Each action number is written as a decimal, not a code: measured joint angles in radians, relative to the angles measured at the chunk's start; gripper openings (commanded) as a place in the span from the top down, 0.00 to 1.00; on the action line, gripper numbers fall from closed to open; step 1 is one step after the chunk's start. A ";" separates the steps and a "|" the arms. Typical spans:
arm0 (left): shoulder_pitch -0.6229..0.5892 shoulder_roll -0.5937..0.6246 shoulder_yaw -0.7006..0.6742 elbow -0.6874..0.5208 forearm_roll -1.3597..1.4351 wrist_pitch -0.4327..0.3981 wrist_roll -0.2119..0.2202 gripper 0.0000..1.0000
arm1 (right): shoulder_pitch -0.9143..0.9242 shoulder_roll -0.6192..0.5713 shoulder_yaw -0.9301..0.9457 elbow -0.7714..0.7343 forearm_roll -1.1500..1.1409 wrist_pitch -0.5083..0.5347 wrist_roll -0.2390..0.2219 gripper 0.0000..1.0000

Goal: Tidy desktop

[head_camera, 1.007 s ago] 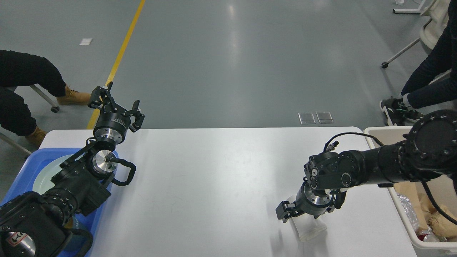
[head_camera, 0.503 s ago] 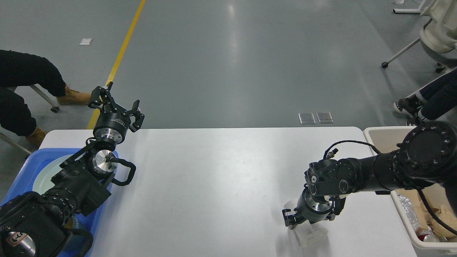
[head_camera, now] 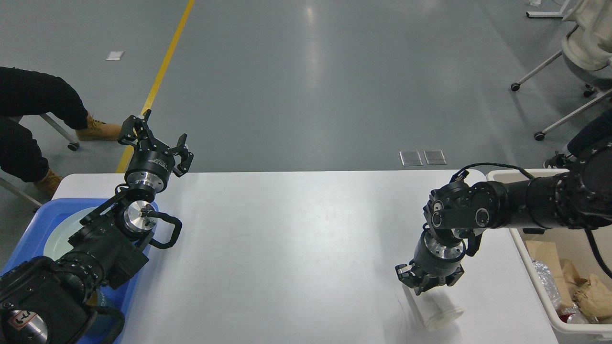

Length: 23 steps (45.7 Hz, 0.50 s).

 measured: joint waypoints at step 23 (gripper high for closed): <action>0.000 0.000 0.000 0.000 0.000 0.000 0.000 0.04 | 0.049 -0.076 0.000 0.007 0.000 0.068 0.000 1.00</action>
